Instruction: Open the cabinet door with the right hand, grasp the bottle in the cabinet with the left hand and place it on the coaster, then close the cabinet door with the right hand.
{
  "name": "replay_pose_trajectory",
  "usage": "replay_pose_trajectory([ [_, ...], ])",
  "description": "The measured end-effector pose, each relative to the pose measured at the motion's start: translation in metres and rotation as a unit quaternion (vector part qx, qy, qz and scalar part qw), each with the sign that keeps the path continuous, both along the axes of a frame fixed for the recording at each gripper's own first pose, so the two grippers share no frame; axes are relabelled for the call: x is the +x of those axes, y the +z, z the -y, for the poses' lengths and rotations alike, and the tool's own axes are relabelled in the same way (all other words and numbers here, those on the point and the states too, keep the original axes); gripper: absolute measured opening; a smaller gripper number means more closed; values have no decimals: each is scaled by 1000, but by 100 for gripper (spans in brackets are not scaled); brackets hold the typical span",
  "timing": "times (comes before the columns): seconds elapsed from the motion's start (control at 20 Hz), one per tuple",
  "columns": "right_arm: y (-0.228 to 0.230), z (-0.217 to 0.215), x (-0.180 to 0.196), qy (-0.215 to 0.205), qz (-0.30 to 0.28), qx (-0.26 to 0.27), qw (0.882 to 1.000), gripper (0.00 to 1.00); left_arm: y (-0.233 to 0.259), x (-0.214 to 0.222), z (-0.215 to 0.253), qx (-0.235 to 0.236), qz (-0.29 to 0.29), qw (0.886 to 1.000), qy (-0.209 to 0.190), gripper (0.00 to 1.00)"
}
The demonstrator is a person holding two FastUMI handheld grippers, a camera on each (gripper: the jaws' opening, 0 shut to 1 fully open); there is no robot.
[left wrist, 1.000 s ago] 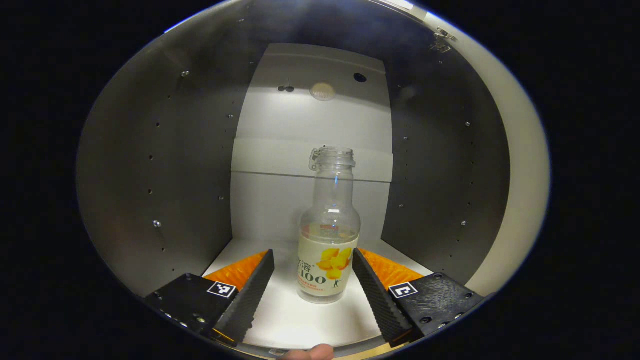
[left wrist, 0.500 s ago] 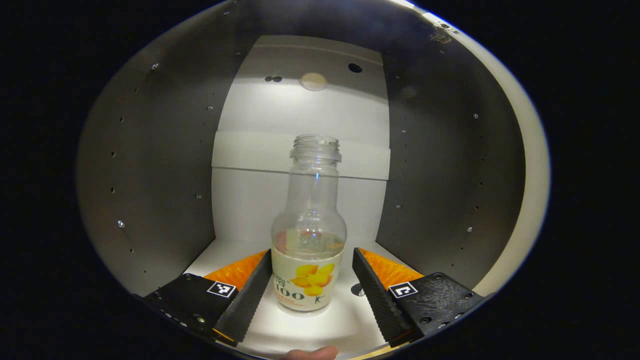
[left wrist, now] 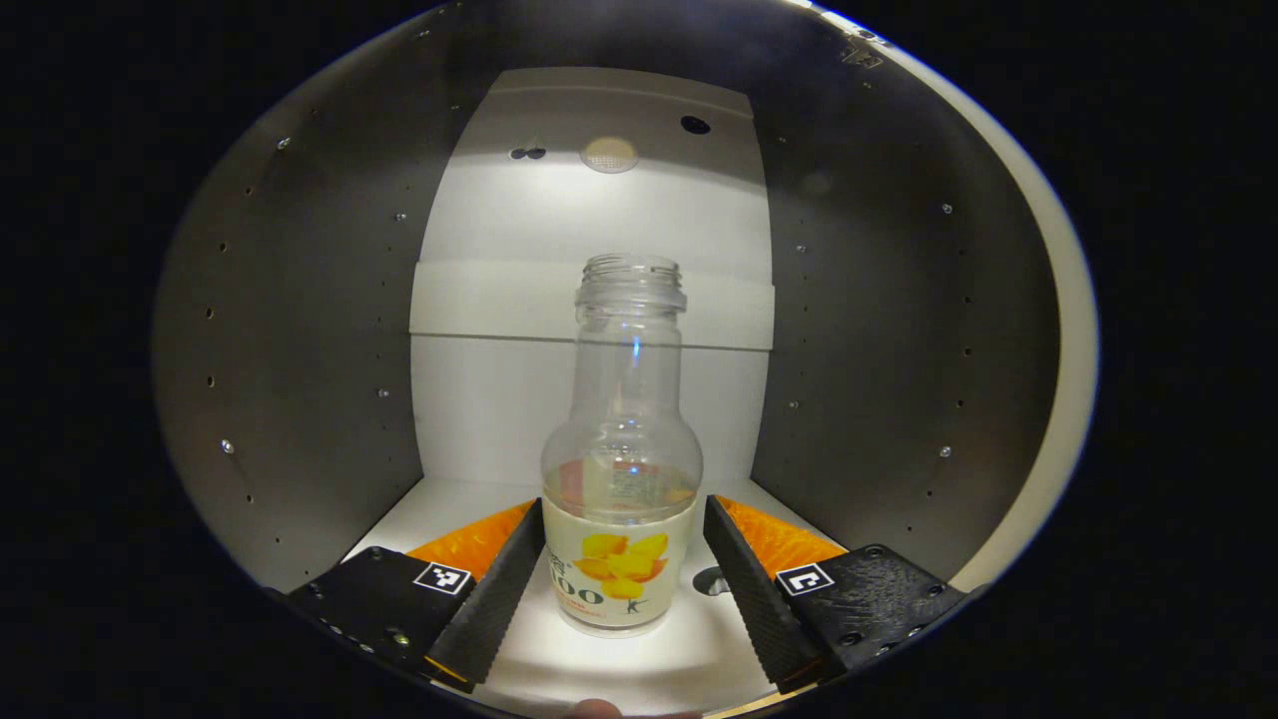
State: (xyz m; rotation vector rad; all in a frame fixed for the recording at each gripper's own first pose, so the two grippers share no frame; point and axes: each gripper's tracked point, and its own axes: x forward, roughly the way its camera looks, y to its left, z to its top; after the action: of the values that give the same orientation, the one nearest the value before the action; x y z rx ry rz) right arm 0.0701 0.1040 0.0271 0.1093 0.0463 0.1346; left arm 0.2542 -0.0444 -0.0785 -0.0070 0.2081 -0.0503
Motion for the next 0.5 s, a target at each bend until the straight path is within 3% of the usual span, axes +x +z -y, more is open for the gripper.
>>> replay_pose_trajectory([
  [0.1, 2, 2, 3, 12, 0, 4, 1000, 100, 3, -2, -5, -3, -3, 1000, 10, 65],
  [0.15, 2, 4, 6, 15, 1, 1, 1000, 100, 3, -2, -4, -6, -2, 1000, 12, 75],
  [0.35, 2, 1, 20, 46, -2, -21, 999, 100, 10, -7, -5, -11, 8, 1000, 15, 73],
  [0.4, -1, 0, 25, 57, -14, -33, 998, 100, 5, -4, -3, -24, 4, 1000, 11, 83],
  [0.45, -4, 0, 28, 71, -24, -45, 996, 100, 0, -2, -4, -33, -4, 999, 9, 73],
  [0.5, 2, -3, 31, 85, -19, -55, 995, 100, -1, -3, -6, -39, -9, 999, 15, 73],
])
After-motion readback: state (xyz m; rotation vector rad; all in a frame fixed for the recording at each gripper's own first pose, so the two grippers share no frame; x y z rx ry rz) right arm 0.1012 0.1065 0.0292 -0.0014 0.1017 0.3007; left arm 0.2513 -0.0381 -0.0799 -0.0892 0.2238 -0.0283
